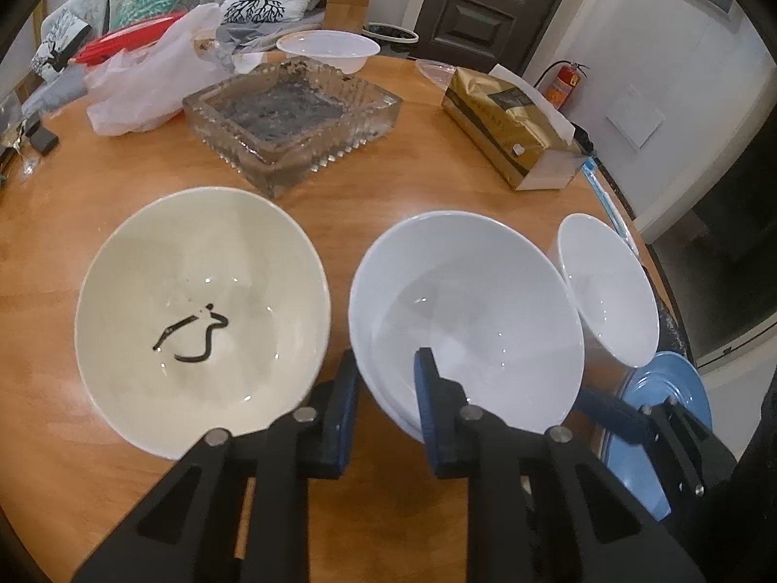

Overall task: Organize plates and bowls
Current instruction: 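Move the left tool to a white bowl and grasp its rim, then lift the white bowl with the left tool and carry it toward the plate stack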

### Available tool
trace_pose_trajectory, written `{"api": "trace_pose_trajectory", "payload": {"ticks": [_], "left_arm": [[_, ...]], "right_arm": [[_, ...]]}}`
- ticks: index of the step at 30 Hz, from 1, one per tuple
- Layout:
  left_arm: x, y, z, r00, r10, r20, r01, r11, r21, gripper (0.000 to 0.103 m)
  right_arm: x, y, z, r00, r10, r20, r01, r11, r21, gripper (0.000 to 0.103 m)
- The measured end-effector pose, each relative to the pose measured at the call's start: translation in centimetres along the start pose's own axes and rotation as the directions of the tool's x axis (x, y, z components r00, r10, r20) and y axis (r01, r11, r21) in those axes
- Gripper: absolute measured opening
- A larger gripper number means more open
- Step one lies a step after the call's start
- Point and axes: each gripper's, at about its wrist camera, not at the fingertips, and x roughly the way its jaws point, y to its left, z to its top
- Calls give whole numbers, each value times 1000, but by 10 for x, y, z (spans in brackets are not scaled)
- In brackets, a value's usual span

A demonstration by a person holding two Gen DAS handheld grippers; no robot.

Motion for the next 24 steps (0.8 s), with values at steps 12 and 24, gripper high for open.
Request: {"api": "trace_pose_trajectory", "payload": {"ticks": [12, 24], "left_arm": [[-14, 4, -21, 998, 2, -64, 5, 994, 108, 15], [-19, 13, -26, 994, -22, -106, 34, 994, 107, 15]], "right_arm": [[-7, 24, -17, 1000, 12, -21, -15, 988, -153, 81], [-5, 46, -18, 999, 37, -14, -39, 976, -214, 98]]}}
